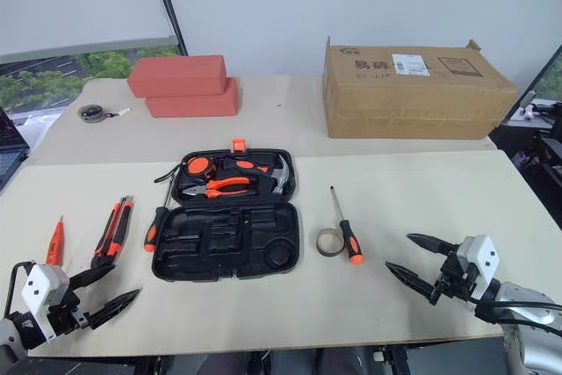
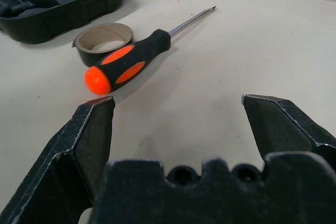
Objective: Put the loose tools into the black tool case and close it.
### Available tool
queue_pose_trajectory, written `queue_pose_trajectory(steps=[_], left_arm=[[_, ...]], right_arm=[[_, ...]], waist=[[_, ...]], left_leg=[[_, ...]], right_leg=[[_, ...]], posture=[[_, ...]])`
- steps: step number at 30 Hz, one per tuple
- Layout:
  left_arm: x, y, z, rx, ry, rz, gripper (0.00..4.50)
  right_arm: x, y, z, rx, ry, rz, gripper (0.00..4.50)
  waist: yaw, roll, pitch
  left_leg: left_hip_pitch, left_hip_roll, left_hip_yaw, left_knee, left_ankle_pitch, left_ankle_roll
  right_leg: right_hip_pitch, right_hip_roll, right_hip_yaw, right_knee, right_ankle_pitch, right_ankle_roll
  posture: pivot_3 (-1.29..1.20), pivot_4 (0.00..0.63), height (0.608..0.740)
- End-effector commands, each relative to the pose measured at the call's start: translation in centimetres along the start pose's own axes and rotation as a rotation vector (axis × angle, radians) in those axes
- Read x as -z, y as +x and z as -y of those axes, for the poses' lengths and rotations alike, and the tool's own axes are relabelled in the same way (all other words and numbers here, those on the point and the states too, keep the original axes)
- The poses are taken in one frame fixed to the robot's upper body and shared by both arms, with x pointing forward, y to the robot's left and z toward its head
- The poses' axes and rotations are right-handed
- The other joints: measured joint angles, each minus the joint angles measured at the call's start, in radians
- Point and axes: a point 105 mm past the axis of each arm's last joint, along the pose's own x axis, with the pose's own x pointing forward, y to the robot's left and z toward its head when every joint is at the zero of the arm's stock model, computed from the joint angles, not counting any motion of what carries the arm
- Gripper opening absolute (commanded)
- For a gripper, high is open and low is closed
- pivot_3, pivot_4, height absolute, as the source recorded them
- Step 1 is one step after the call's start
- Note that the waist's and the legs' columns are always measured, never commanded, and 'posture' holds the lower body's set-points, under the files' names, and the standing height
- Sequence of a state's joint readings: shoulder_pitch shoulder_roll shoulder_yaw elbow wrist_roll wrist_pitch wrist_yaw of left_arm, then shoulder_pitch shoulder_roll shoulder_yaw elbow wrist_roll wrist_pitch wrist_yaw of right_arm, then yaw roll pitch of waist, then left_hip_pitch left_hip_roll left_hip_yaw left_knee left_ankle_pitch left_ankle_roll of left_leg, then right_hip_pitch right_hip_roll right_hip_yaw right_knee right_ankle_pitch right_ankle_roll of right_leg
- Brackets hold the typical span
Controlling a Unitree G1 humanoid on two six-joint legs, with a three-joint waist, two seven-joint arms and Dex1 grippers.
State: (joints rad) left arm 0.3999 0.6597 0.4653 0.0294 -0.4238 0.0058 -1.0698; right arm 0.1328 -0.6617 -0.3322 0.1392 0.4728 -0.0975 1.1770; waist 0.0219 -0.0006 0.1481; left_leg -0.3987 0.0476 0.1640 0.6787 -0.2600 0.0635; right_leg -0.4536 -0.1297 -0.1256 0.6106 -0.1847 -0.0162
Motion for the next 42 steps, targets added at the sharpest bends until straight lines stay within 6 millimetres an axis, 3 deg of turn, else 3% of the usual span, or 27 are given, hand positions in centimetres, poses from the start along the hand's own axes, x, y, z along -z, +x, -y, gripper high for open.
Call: queue_pose_trajectory(steps=[1, 9, 14, 18, 25, 30, 39, 42], left_arm=[[-0.2, 0.2, 0.2, 0.012, 0.000, 0.010, 4.50], [-1.5, 0.1, 0.3, 0.025, -0.015, 0.069, 4.50], [-3.2, -1.1, 0.8, 0.075, -0.064, 0.143, 4.50], [-5.4, -1.2, -0.2, -0.006, -0.132, 0.222, 4.50], [-7.6, 2.6, -3.7, -0.300, -0.200, 0.165, 4.50], [-8.8, 4.2, -5.2, -0.409, -0.260, 0.085, 4.50], [-10.6, 7.8, -3.9, -0.429, -0.192, -0.084, 4.50], [-10.1, 8.4, -4.2, -0.466, -0.193, -0.142, 4.50]], right_arm=[[-1.1, 0.0, 0.1, -0.002, -0.046, 0.020, 4.44], [-1.8, 0.4, 0.3, -0.004, -0.056, 0.038, 4.44], [-2.3, 0.2, 0.1, -0.033, -0.060, 0.056, 4.44], [-5.0, 1.3, -0.9, -0.126, -0.085, 0.127, 4.44], [-10.8, 4.6, -3.6, -0.326, -0.159, 0.228, 4.44], [-13.2, 5.4, -4.7, -0.404, -0.195, 0.255, 4.44], [-14.8, 6.0, -6.0, -0.469, -0.220, 0.272, 4.44], [-14.9, 5.8, -6.2, -0.474, -0.219, 0.271, 4.44]], waist=[[0.001, 0.000, 0.000], [-0.008, -0.004, 0.000], [-0.010, -0.007, 0.000], [-0.010, -0.006, 0.000], [-0.007, -0.008, 0.000], [-0.007, -0.013, 0.000], [-0.004, -0.014, 0.000], [-0.004, -0.014, 0.000]], left_leg=[[0.000, 0.000, 0.000, 0.000, 0.000, 0.000], [0.000, 0.000, 0.000, 0.001, 0.000, 0.000], [0.000, 0.001, 0.000, 0.002, 0.000, 0.000], [0.000, 0.001, 0.000, 0.001, 0.000, 0.000], [0.002, 0.001, -0.002, 0.002, 0.000, -0.001], [0.002, 0.001, -0.001, 0.002, 0.000, -0.001], [0.000, -0.001, -0.001, 0.001, 0.003, -0.007], [0.001, -0.001, -0.001, 0.001, 0.003, -0.008]], right_leg=[[0.000, 0.000, 0.000, 0.000, 0.000, 0.000], [0.001, 0.000, 0.000, -0.001, -0.001, -0.001], [0.000, 0.000, 0.000, -0.001, -0.001, -0.001], [-0.001, 0.000, 0.000, 0.000, -0.001, -0.001], [0.003, 0.000, 0.000, 0.000, -0.001, -0.001], [0.007, 0.002, 0.000, 0.000, 0.003, 0.005], [0.008, 0.003, 0.000, -0.001, 0.002, 0.005], [0.009, 0.003, 0.000, -0.001, 0.002, 0.005]], posture=[[0.00, 0.150, 0.712], [0.00, 0.150, 0.712], [0.00, 0.150, 0.712], [0.00, 0.150, 0.712], [0.00, 0.150, 0.712], [0.00, 0.150, 0.712], [0.00, 0.150, 0.712], [0.00, 0.150, 0.712]])
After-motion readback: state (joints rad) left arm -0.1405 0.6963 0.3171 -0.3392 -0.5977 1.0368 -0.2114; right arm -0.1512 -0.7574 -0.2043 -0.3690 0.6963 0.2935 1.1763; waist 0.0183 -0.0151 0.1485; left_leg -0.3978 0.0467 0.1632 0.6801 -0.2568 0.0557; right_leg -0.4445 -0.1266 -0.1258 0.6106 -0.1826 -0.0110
